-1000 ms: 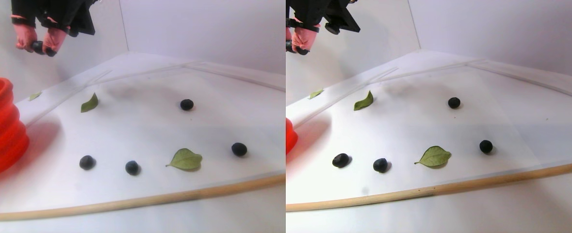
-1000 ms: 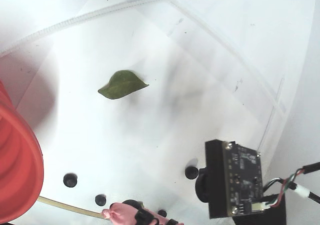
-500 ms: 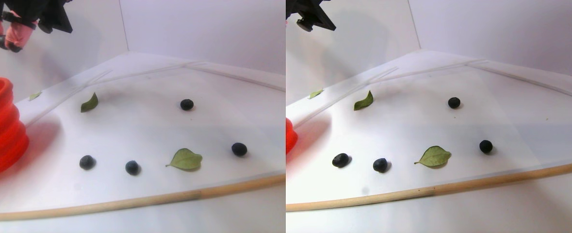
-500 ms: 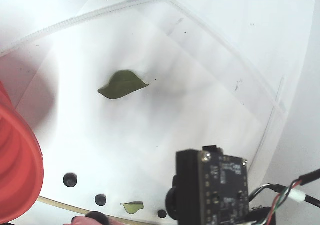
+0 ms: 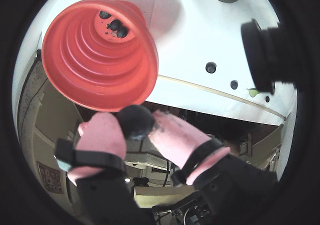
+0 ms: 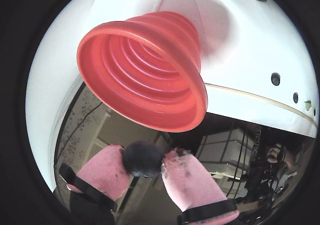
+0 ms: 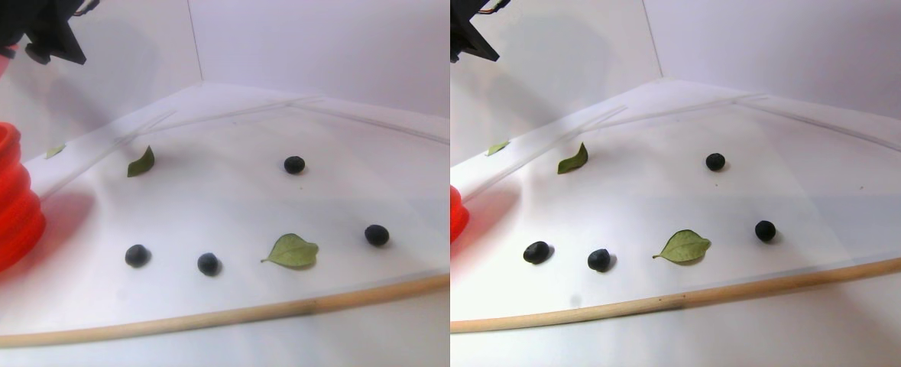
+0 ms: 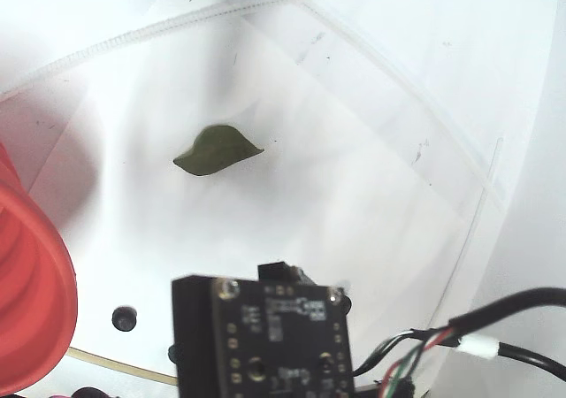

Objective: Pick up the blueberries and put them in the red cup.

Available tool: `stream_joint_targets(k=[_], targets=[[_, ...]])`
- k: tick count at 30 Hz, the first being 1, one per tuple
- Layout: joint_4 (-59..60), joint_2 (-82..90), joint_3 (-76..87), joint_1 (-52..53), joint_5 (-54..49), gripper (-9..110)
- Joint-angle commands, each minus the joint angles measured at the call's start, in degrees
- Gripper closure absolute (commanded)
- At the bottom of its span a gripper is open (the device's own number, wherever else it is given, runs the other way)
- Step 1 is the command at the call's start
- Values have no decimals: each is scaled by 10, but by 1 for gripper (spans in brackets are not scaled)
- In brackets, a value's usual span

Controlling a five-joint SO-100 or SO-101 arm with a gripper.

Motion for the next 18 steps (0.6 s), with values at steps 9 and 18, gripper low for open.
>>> stream_joint_targets(k=[9, 18], targets=[[-58, -46, -9, -43, 11, 89], [-110, -100, -20, -60, 39, 89]])
